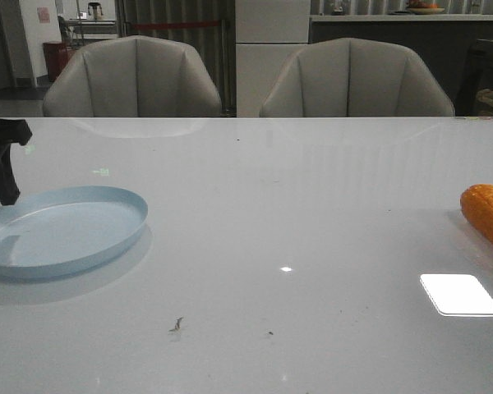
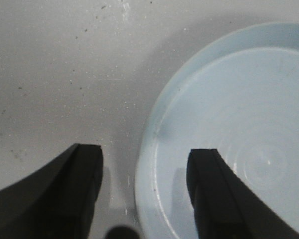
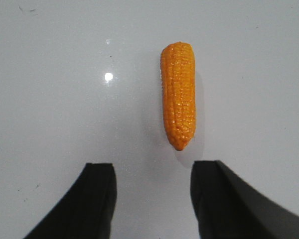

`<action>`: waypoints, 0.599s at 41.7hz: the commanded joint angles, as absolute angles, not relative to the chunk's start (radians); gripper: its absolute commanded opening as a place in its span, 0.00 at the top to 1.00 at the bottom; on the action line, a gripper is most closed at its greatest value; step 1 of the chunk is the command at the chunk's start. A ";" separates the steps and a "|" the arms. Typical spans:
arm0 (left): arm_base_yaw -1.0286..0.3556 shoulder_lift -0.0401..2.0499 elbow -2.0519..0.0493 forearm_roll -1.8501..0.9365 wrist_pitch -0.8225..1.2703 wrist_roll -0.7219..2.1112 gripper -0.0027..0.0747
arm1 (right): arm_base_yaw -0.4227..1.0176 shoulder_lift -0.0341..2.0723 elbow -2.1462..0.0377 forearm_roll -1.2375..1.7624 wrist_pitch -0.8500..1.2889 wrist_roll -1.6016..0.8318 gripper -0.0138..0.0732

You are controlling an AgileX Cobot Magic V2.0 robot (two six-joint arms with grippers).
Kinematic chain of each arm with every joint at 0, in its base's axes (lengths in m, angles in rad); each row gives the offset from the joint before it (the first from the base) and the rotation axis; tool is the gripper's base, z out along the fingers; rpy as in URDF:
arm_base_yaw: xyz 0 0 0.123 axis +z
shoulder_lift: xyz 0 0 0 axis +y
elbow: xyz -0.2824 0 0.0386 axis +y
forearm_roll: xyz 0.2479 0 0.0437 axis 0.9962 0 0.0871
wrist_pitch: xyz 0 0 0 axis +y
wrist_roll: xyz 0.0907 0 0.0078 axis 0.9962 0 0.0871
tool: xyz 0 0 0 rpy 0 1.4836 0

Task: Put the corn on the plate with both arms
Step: 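Lower the left gripper onto the rim of the light blue plate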

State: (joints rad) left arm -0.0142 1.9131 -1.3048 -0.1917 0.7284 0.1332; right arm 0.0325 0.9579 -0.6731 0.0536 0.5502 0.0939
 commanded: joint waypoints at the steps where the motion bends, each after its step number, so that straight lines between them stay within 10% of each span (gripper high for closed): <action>1: -0.014 1.894 -1.339 -0.200 0.708 0.134 0.39 | 0.029 0.952 -0.707 0.056 0.497 0.088 0.32; 11: -0.014 1.924 -1.339 -0.202 0.712 0.134 0.44 | 0.029 0.952 -0.707 0.056 0.497 0.088 0.32; 25: -0.014 1.958 -1.339 -0.202 0.746 0.134 0.79 | 0.029 0.952 -0.707 0.056 0.495 0.088 0.32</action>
State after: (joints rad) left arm -0.0142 1.9916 -1.3148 -0.1913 0.7392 0.1332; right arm 0.0325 0.9579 -0.6731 0.0536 0.5502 0.0939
